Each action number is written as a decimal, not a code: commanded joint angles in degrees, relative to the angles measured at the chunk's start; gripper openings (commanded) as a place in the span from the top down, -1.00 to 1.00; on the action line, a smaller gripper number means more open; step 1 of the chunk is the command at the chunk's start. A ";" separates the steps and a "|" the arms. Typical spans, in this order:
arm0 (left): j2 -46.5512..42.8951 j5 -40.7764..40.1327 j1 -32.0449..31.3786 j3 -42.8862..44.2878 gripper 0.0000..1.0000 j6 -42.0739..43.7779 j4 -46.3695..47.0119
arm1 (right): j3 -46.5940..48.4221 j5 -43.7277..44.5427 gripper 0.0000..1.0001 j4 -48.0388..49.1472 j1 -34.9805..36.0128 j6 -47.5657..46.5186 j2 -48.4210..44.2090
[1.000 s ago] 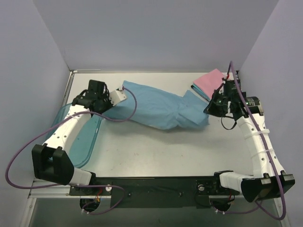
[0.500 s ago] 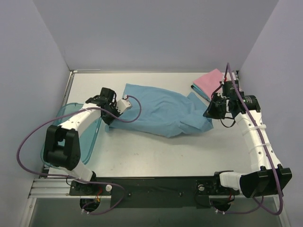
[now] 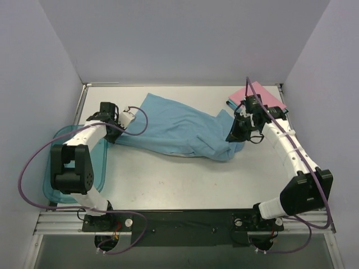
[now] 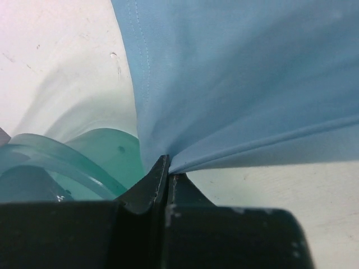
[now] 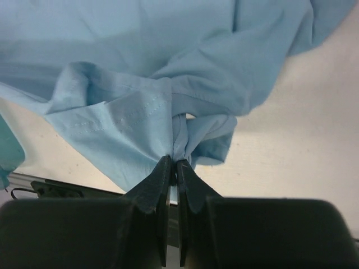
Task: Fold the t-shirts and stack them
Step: Flatten out the tshirt
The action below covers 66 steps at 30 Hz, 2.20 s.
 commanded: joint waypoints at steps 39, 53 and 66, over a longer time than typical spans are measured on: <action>-16.90 7.19 -10.77 -12.58 1.00 2.47 -3.06 | -17.21 25.42 -0.14 0.82 11.56 -2.61 -8.92; -17.25 7.38 -11.30 -12.67 1.00 1.94 -2.89 | -9.51 15.15 -0.01 13.82 16.30 1.47 2.04; -17.52 6.76 -10.86 -12.32 1.00 2.12 -2.36 | 0.10 10.75 0.15 7.94 17.27 -11.64 22.70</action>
